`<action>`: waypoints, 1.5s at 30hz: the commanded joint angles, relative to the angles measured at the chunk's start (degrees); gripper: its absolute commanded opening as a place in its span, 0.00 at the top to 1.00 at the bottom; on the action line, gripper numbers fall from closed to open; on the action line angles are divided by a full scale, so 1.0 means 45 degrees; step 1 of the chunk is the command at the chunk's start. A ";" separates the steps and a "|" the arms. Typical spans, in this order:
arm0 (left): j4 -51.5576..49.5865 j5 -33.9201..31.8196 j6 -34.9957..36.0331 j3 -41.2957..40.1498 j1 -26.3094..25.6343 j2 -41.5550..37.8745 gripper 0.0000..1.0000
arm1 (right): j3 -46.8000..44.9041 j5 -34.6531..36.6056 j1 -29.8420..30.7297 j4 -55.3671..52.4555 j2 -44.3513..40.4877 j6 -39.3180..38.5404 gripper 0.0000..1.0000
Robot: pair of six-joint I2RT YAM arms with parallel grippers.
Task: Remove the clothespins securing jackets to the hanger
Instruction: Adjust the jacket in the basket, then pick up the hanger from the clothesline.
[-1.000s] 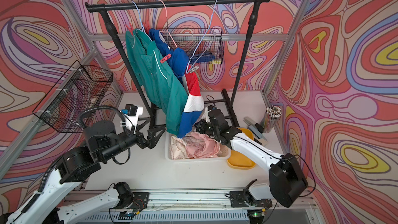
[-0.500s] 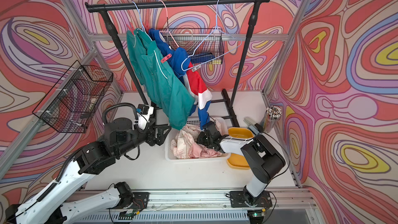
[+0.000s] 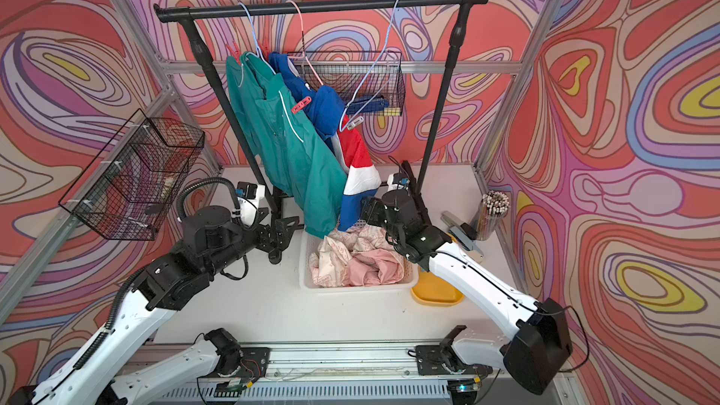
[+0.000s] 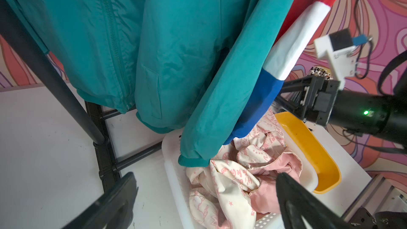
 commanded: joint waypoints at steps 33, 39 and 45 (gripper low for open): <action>-0.0441 0.1006 0.0585 -0.2715 0.0195 -0.3408 0.00 | 1.3533 0.1182 0.2916 -0.2828 0.6191 -0.7768 0.39; -0.0520 0.0971 0.0539 -0.2867 0.0194 -0.3506 0.00 | 1.3424 -0.0317 0.2136 -0.3118 0.6347 -0.7246 0.43; -0.0424 0.0885 0.0425 -0.3039 0.0195 -0.3544 0.00 | 1.3508 -0.1290 0.2138 -0.2925 0.6849 -0.7237 0.50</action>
